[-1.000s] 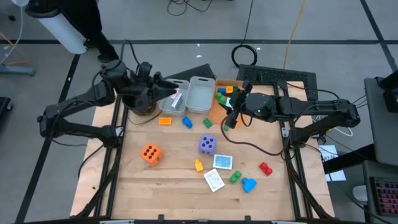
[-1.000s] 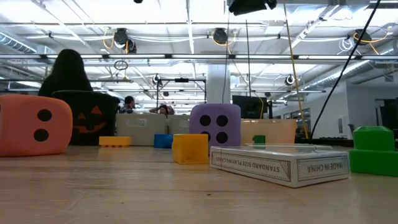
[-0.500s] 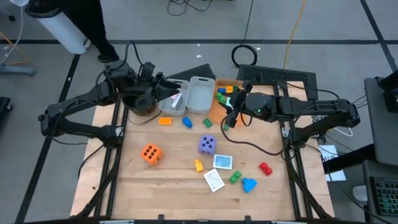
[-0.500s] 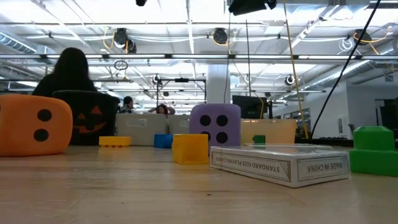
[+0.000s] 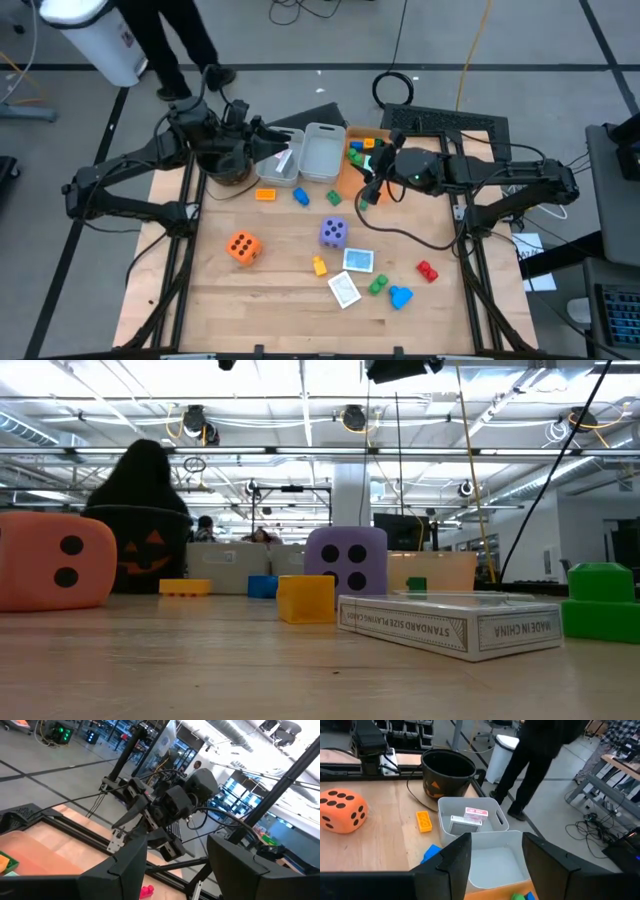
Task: Pick & Place Toys
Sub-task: Put the orange dice into the right gray bin
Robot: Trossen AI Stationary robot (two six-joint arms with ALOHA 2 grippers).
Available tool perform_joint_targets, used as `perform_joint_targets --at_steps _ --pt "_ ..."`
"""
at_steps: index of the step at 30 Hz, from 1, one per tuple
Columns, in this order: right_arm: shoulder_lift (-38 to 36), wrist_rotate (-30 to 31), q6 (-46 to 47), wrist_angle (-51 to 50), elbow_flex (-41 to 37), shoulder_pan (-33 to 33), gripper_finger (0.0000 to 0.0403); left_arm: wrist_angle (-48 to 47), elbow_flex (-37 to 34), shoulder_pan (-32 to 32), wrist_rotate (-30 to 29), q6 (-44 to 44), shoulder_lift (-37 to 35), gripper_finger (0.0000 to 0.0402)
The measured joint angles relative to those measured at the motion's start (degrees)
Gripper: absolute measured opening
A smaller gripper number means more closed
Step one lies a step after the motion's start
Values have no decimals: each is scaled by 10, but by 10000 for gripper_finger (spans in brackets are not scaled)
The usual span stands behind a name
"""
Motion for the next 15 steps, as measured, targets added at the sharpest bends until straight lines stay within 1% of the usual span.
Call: perform_joint_targets --at_steps 15 --pt "0 0 5 11 0 13 164 0 0 0 0 0 0 216"
